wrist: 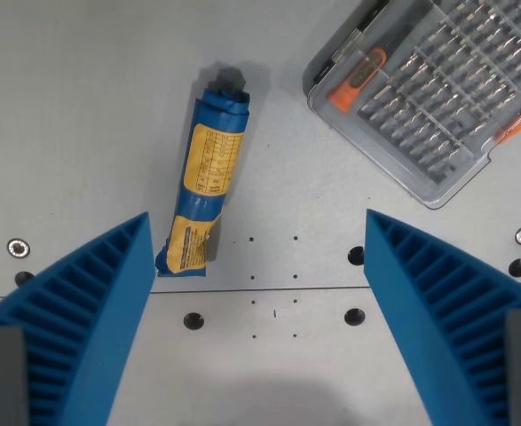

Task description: Move above the blue bag

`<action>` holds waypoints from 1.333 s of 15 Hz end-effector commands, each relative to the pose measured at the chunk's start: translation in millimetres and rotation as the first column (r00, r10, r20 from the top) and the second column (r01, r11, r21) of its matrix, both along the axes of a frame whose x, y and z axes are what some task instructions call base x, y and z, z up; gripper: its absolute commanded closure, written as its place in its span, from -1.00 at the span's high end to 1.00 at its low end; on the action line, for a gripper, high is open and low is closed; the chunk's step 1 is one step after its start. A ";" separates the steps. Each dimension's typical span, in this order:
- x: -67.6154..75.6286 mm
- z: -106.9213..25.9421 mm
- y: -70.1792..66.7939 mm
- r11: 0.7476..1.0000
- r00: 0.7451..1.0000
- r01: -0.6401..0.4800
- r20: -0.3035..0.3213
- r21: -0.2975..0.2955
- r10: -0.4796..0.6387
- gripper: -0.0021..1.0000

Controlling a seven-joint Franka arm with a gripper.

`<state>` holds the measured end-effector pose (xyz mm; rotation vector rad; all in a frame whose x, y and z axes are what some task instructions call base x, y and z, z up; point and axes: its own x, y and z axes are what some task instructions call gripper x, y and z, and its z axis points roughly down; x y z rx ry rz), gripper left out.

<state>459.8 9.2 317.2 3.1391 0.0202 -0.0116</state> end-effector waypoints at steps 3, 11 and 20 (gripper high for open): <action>0.0 1.8 0.0 1.000 1.000 0.000 0.004 0.001 0.000 1.00; -1.6 -3.3 1.3 0.999 0.999 0.037 0.013 0.001 -0.037 1.00; -8.9 -29.5 9.6 0.991 0.989 0.135 0.057 0.008 -0.135 1.00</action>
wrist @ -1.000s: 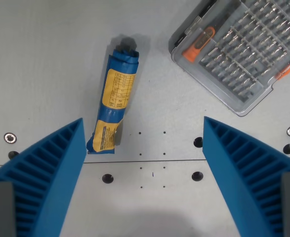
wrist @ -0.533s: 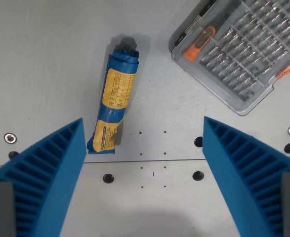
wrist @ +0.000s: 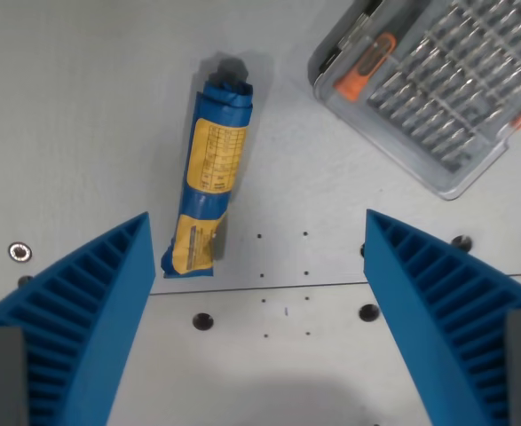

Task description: Move above the blue bag

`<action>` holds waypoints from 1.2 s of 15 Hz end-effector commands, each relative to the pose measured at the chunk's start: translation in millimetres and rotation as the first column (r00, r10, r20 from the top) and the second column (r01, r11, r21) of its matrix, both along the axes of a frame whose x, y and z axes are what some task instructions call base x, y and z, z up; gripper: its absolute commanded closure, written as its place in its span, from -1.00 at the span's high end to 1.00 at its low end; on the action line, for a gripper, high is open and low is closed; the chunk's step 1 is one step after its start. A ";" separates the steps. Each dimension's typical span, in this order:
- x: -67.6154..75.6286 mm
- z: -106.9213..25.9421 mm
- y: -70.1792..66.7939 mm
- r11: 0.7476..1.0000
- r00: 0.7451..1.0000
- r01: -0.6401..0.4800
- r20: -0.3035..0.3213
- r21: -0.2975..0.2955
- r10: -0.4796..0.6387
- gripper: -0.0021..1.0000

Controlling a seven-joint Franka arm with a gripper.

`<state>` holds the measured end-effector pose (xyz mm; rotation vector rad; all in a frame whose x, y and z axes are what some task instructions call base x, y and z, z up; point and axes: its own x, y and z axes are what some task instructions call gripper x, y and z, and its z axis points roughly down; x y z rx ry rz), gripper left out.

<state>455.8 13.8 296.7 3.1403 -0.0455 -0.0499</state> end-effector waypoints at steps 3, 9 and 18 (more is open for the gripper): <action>-8.8 -22.2 8.8 0.991 0.987 0.131 0.088 0.009 -0.131 1.00; -17.4 -51.0 17.1 0.977 0.974 0.211 0.082 0.015 -0.211 1.00; -30.7 -96.6 29.8 0.951 0.948 0.309 0.071 0.027 -0.310 1.00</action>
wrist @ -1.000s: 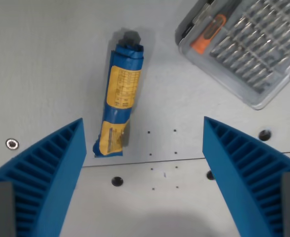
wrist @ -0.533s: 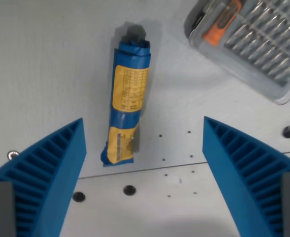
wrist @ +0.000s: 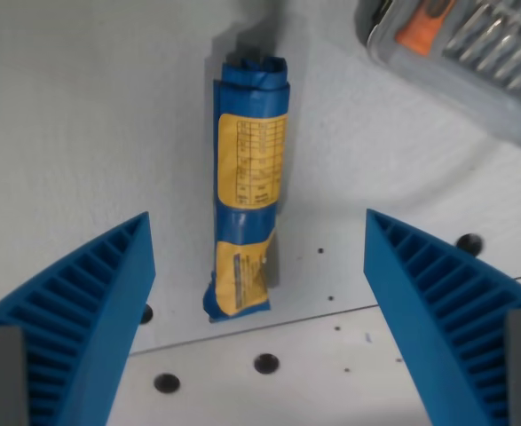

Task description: Move above the blue bag

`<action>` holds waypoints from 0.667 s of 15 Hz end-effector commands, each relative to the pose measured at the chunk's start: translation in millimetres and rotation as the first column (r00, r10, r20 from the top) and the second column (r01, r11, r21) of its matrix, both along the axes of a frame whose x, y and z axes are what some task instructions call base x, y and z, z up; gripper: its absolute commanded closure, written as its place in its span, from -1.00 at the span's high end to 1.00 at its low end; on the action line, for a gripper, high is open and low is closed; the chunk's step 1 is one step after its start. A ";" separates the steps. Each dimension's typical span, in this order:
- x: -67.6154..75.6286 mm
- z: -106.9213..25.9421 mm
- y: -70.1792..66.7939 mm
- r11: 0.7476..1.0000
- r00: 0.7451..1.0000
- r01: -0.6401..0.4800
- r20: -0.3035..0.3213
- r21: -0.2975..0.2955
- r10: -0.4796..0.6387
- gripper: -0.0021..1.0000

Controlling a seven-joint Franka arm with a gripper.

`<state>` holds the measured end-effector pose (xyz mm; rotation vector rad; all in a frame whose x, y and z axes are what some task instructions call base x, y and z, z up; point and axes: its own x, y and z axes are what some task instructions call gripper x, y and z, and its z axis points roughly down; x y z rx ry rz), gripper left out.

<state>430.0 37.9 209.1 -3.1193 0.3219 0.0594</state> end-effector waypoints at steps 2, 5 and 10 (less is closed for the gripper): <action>-7.9 -19.1 8.3 0.989 0.986 0.148 0.080 0.014 -0.148 1.00; -12.4 -33.7 11.8 0.986 0.983 0.166 0.081 0.019 -0.167 1.00; -19.0 -52.5 16.4 0.983 0.980 0.183 0.077 0.027 -0.185 1.00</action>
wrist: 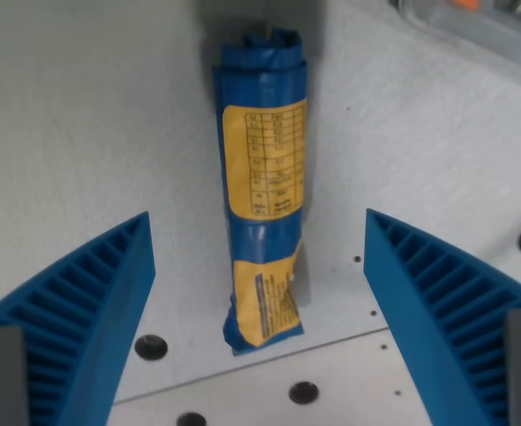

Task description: Move above the blue bag

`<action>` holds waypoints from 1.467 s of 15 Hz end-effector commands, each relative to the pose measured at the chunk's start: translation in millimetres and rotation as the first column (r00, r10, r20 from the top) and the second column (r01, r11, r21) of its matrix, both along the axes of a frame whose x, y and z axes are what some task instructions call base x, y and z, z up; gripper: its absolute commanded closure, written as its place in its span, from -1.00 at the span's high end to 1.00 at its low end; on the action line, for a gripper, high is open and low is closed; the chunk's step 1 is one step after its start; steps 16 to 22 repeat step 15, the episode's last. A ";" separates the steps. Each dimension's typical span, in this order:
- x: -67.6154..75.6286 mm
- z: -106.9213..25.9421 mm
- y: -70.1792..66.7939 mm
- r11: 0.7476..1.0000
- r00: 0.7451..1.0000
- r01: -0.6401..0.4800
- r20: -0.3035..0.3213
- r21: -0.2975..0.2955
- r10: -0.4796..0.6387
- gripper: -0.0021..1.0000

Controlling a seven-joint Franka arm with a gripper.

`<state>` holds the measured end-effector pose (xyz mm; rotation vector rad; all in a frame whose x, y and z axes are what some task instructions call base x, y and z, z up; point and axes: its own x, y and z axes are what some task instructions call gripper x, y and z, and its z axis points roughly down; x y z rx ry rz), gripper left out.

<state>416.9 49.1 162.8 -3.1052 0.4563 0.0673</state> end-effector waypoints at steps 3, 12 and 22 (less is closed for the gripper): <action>-9.3 -13.9 6.7 0.995 0.991 0.097 0.088 0.025 -0.099 1.00; -15.0 -23.9 8.0 0.997 0.993 0.072 0.090 0.028 -0.074 1.00; -15.2 -24.1 8.0 0.997 0.993 0.071 0.089 0.027 -0.073 1.00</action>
